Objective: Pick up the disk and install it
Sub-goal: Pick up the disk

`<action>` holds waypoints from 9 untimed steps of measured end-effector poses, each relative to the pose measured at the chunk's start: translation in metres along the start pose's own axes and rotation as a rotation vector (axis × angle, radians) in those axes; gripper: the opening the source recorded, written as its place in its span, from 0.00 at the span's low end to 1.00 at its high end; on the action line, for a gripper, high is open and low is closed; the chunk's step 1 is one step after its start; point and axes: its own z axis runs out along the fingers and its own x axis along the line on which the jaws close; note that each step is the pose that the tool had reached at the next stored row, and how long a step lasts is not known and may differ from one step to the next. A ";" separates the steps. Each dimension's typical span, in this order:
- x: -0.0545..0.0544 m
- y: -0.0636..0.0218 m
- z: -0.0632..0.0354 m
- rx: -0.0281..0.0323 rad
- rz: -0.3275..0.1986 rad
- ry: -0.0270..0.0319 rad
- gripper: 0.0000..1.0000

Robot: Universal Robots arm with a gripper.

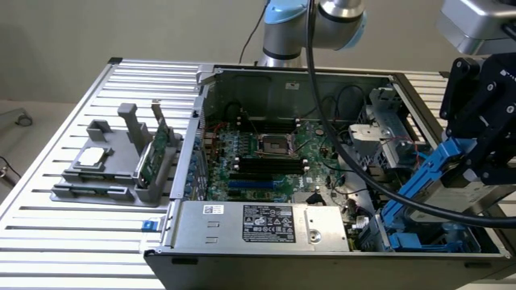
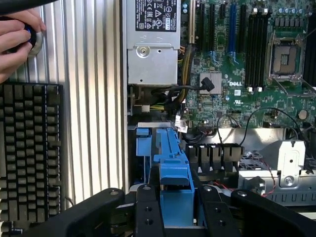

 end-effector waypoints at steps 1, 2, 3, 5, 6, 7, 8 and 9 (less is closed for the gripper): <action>0.000 -0.0002 0.0002 -0.0002 -0.002 0.0001 0.33; 0.000 -0.0005 0.0005 -0.0003 -0.005 0.0001 0.33; 0.000 -0.0007 0.0009 -0.0005 -0.007 0.0000 0.33; 0.000 -0.0008 0.0017 -0.0008 -0.009 0.0000 0.33; 0.000 -0.0008 0.0021 -0.0008 -0.009 0.0001 0.33; 0.000 -0.0008 0.0026 -0.0008 -0.009 0.0000 0.33; 0.000 -0.0008 0.0031 -0.0009 -0.009 0.0000 0.33; 0.000 -0.0008 0.0035 -0.0008 -0.009 0.0000 0.33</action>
